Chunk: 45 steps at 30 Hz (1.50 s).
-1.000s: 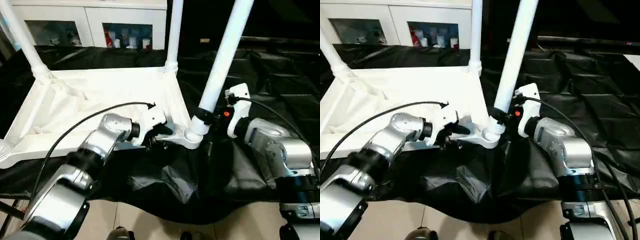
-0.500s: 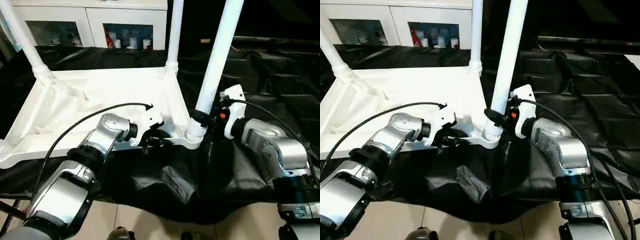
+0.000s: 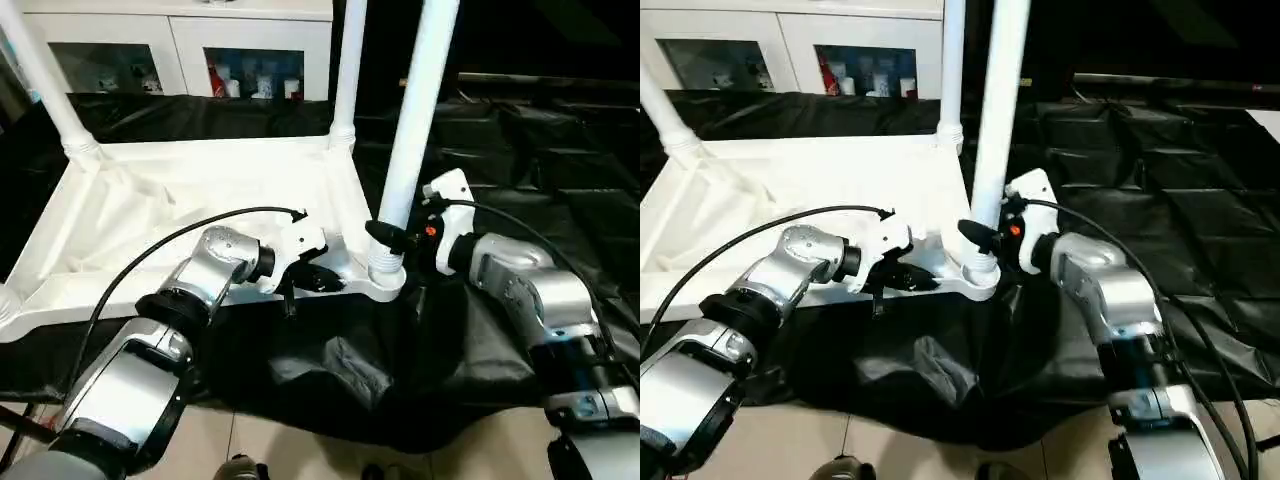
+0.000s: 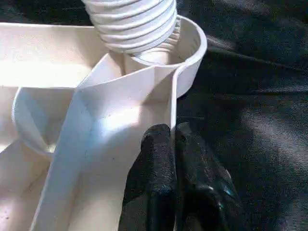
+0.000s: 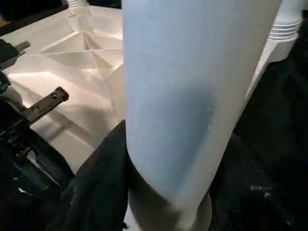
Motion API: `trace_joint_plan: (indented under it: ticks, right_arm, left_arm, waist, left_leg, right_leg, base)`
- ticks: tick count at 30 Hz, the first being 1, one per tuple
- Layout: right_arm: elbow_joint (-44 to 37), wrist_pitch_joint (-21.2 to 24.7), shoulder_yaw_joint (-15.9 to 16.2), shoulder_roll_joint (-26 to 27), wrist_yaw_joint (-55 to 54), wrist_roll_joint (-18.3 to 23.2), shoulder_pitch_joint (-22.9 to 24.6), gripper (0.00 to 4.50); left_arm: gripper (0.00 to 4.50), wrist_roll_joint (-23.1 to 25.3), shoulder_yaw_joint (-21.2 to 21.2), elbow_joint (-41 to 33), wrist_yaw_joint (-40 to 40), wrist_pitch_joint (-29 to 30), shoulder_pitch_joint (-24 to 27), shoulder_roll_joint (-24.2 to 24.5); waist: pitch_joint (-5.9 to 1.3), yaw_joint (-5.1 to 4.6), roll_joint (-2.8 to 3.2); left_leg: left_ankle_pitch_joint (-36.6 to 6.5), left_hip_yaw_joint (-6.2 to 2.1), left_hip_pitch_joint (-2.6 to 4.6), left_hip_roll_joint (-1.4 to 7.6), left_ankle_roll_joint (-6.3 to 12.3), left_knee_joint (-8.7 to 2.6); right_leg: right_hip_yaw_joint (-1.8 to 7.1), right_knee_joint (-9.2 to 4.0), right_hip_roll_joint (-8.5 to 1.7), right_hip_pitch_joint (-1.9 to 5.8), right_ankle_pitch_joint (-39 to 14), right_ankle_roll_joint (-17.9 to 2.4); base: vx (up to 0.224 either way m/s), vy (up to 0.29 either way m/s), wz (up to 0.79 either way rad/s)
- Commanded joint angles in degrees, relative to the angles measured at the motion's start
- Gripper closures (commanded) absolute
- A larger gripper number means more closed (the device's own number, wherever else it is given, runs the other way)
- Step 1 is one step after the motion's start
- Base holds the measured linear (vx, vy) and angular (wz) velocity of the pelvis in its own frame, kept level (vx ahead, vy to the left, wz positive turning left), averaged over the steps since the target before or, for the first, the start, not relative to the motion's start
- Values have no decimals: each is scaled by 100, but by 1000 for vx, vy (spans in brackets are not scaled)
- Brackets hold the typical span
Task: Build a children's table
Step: Insert table leg to table base
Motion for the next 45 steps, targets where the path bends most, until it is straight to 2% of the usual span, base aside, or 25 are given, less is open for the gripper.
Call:
trace_joint_plan:
  ticks: [1, 4, 5, 6, 7, 8, 9, 10, 11, 17, 21, 23, 25, 28, 31, 32, 37, 45]
  right_arm:
    - [30, 115, 149, -69, 150, -86, 1, 260]
    - [-77, 201, 152, -112, 216, -54, 17, 260]
    - [-272, 330, 112, -230, 323, 31, 50, 260]
    - [-272, 330, 112, -230, 323, 31, 50, 260]
    - [-421, 448, 45, -317, 371, 123, 81, 260]
    - [-421, 448, 45, -317, 371, 123, 81, 260]
    - [-486, 499, 13, -367, 398, 159, 99, 260]
    - [-554, 533, -4, -434, 430, 171, 124, 260]
    - [-595, 551, -5, -491, 478, 174, 153, 260]
    - [-657, 662, -8, -606, 562, 173, 246, 260]
    - [-717, 755, 29, -606, 542, 207, 262, 260]
    - [-610, 676, 88, -544, 508, 135, 261, 260]
    - [-473, 569, 87, -475, 482, 91, 229, 260]
    - [-187, 458, 54, -326, 421, 83, 137, 260]
    - [128, 416, 86, -177, 414, 72, 31, 260]
    - [159, 442, 84, -156, 426, 89, 17, 260]
    - [297, 538, 194, -177, 641, 96, 22, 260]
    - [605, 443, -306, -122, 508, 316, 263, 260]
  left_arm:
    - [448, 118, -60, -263, 48, 219, 74, 61]
    - [450, 114, -44, -422, 117, 349, 136, 78]
    - [450, 139, -5, -872, 268, 742, 312, 114]
    - [450, 139, -5, -872, 268, 742, 312, 114]
    - [450, 159, -12, -1289, 348, 1051, 478, 154]
    - [450, 159, -12, -1289, 348, 1051, 478, 154]
    - [450, 155, -10, -1519, 373, 1200, 568, 168]
    - [450, 126, 24, -1803, 435, 1440, 675, 171]
    - [450, 107, 45, -1996, 487, 1611, 752, 167]
    - [450, 138, 7, -2642, 693, 2011, 1035, 131]
    - [450, 163, -4, -2848, 739, 2174, 1124, 145]
    - [450, 144, -62, -2897, 612, 2004, 1153, 168]
    - [450, 111, -99, -2971, 532, 1960, 1190, 198]
    - [450, 103, -143, -3038, 464, 2004, 1223, 228]
    - [450, 153, -177, -2980, 467, 2052, 1197, 255]
    - [450, 156, -173, -2964, 465, 2053, 1187, 260]
    - [450, 205, -204, -2846, 424, 2004, 1134, 294]
    - [450, 212, -139, -2732, 583, 2009, 1069, 253]
  waist:
    - [-560, 7, -44]
    - [-553, 6, -36]
    - [-547, 3, -47]
    - [-536, 6, -36]
    - [-539, -2, -38]
    - [-545, -1, -39]
    - [-538, -13, -48]
    - [-530, -14, -33]
    - [-523, -27, -50]
    - [-500, -73, -53]
    - [-499, -103, -45]
    - [-510, -118, -43]
    - [-515, -126, -19]
    - [-510, -141, -27]
    - [-490, -169, -33]
    - [-482, -182, -51]
    - [-485, -191, -35]
    - [-497, -179, -25]
  left_leg:
    - [-1002, -64, 97, 107, 186, -395]
    - [-1023, -69, 104, 119, 203, -400]
    - [-1038, -65, 97, 111, 190, -399]
    - [-1039, -80, 95, 138, 180, -409]
    - [-1031, -73, 104, 134, 181, -407]
    - [-996, -77, 99, 139, 185, -407]
    - [-992, -67, 92, 125, 190, -402]
    - [-1002, -70, 90, 121, 196, -403]
    - [-1008, -62, 88, 120, 205, -400]
    - [-1173, -74, 85, 106, 174, -403]
    - [-1150, -76, 81, 98, 193, -404]
    - [-1126, -80, 80, 98, 198, -403]
    - [-1132, -82, 81, 101, 199, -403]
    - [-1166, -78, 80, 100, 201, -404]
    - [-1280, -77, 90, 91, 169, -408]
    - [-1297, -79, 86, 90, 168, -412]
    - [-1269, -83, 92, 93, 178, -410]
    - [-1310, -79, 103, 95, 179, -408]
  right_leg:
    - [274, -404, -313, 425, -1437, -1128]
    - [272, -410, -310, 418, -1504, -1118]
    - [270, -413, -308, 424, -1561, -1095]
    - [273, -397, -316, 431, -1558, -1111]
    - [275, -397, -309, 427, -1579, -1093]
    - [279, -390, -313, 435, -1543, -1098]
    - [277, -402, -307, 427, -1587, -1077]
    - [274, -411, -304, 420, -1629, -1067]
    - [275, -424, -298, 413, -1675, -1030]
    - [253, -479, -286, 399, -2071, -884]
    - [250, -492, -270, 389, -2098, -835]
    - [249, -483, -267, 388, -2006, -848]
    - [252, -471, -273, 388, -1881, -899]
    - [255, -461, -274, 382, -1813, -980]
    - [245, -493, -274, 380, -2061, -919]
    - [243, -498, -273, 381, -2113, -905]
    - [246, -509, -274, 380, -2178, -838]
    - [244, -509, -275, 382, -2064, -933]
  base:
    - [0, 0, 0]
    - [0, 0, 0]
    - [0, 0, 0]
    - [0, 0, 0]
    - [0, 0, 0]
    - [0, 0, 0]
    - [0, 0, 0]
    - [0, 0, 0]
    - [0, 0, 0]
    - [0, 0, 0]
    - [0, 0, 0]
    - [0, 0, 0]
    - [0, 0, 0]
    - [0, 0, 0]
    - [0, 0, 0]
    - [0, 0, 0]
    - [0, 0, 0]
    - [0, 0, 0]
